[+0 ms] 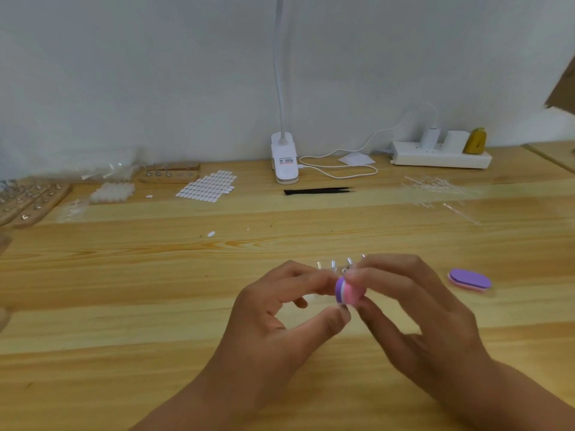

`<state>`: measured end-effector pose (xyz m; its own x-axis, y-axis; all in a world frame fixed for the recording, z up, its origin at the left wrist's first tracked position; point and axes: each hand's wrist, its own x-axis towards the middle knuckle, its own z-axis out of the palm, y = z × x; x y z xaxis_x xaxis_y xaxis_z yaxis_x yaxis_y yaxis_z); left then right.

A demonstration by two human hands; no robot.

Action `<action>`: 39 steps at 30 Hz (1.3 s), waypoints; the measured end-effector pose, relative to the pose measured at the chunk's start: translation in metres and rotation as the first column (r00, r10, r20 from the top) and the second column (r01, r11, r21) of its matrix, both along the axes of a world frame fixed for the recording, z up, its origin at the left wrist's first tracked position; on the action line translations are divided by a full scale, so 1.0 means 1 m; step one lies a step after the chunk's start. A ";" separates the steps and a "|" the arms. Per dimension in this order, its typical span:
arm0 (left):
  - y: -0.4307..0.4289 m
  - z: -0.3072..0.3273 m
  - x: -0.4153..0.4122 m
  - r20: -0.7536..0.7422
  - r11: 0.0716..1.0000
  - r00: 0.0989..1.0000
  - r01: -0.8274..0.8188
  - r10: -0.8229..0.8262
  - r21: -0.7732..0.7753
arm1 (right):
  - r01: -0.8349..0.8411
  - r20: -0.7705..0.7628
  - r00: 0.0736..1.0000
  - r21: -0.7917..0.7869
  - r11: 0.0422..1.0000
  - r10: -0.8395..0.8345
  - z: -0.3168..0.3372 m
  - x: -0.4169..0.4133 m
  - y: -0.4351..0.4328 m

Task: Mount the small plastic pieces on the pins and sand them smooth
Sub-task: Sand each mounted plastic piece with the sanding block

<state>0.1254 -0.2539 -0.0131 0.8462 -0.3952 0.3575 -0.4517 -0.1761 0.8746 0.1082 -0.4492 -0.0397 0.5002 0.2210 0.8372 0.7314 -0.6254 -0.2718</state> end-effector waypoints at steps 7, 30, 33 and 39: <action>-0.002 -0.001 0.003 -0.085 0.993 0.991 0.097 -0.103 -0.071 | 0.031 0.013 0.999 0.050 0.998 -0.032 0.003 -0.002 0.004; -0.003 -0.008 0.007 -0.481 0.883 0.822 0.054 -0.305 -0.466 | 0.066 -0.031 0.998 0.119 0.991 -0.063 0.007 -0.003 0.003; -0.003 -0.009 0.006 -0.511 0.875 0.790 0.064 -0.338 -0.480 | 0.041 0.010 0.999 0.037 0.998 -0.041 0.003 -0.004 0.007; -0.003 -0.009 0.010 -0.529 0.869 0.792 0.004 -0.305 -0.496 | 0.073 -0.142 0.988 0.141 0.987 -0.053 0.006 0.001 0.000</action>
